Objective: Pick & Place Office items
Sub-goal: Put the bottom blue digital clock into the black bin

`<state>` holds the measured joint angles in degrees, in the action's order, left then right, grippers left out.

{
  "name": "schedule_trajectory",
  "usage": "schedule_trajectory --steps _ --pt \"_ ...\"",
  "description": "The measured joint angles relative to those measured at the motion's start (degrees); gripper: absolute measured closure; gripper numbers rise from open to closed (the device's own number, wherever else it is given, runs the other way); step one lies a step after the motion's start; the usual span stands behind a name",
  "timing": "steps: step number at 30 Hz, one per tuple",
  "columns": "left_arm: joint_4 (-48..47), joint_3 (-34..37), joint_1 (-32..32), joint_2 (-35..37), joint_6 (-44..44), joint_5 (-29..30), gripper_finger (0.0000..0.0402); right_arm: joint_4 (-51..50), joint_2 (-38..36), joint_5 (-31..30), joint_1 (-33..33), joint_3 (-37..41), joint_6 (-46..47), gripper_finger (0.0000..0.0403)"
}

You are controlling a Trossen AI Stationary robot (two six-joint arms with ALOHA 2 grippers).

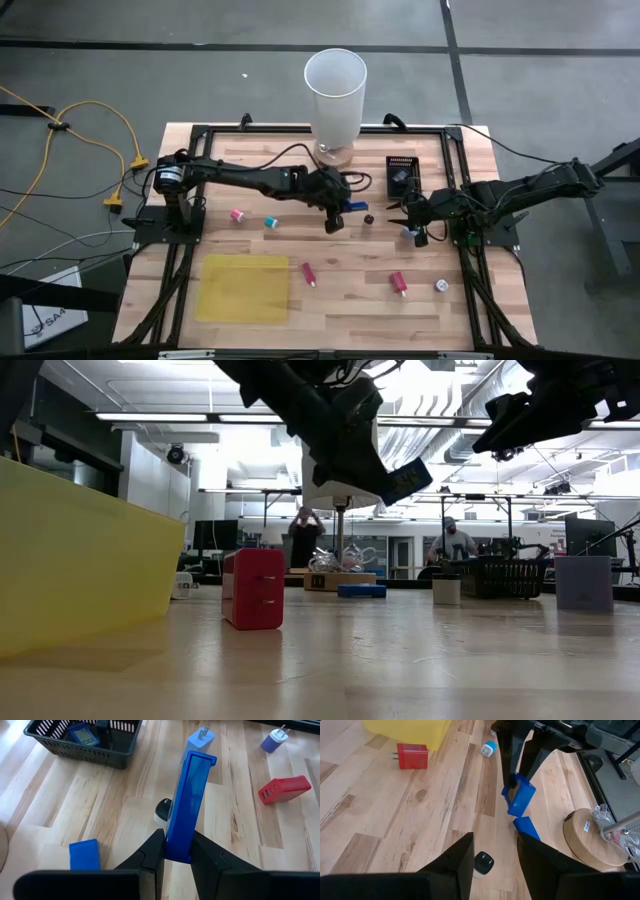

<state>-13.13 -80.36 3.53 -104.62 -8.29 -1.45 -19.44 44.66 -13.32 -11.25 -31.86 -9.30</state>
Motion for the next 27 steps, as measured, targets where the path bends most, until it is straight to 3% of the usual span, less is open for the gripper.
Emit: schedule_trajectory --steps 6,12,22,27 --pt "0.00 0.00 -0.02 0.00 -0.02 0.00 0.0336 0.08 0.00 -0.03 0.00 0.00 -0.77 0.0266" --pt "-0.02 0.00 -0.02 -0.02 -0.02 0.00 0.0336 1.29 0.00 0.21 0.00 -0.01 -11.98 0.0266" --pt "-0.02 0.00 -0.02 -0.04 -0.13 0.00 0.0336 1.73 0.00 1.53 0.00 0.00 -10.61 0.0266" --pt "-0.02 0.00 -0.02 -0.04 -0.28 0.00 0.0336 3.23 0.00 7.90 0.00 0.00 0.58 0.0266"
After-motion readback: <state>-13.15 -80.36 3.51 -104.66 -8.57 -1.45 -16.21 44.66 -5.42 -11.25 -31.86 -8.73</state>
